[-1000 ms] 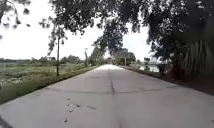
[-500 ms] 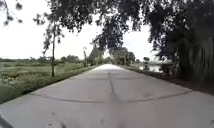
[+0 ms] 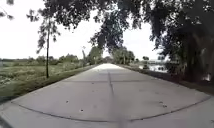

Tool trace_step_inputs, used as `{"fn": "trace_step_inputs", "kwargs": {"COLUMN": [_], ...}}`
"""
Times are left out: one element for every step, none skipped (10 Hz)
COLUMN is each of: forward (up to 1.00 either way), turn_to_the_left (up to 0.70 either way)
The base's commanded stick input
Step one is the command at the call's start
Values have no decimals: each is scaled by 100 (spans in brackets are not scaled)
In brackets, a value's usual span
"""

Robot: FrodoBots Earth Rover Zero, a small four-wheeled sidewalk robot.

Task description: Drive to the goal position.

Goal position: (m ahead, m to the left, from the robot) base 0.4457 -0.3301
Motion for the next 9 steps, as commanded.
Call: {"fn": "trace_step_inputs", "kwargs": {"forward": [85,85,85,85,85,85,85,85,85], "turn_to_the_left": [0,0,0,0,0,0,0,0,0]}}
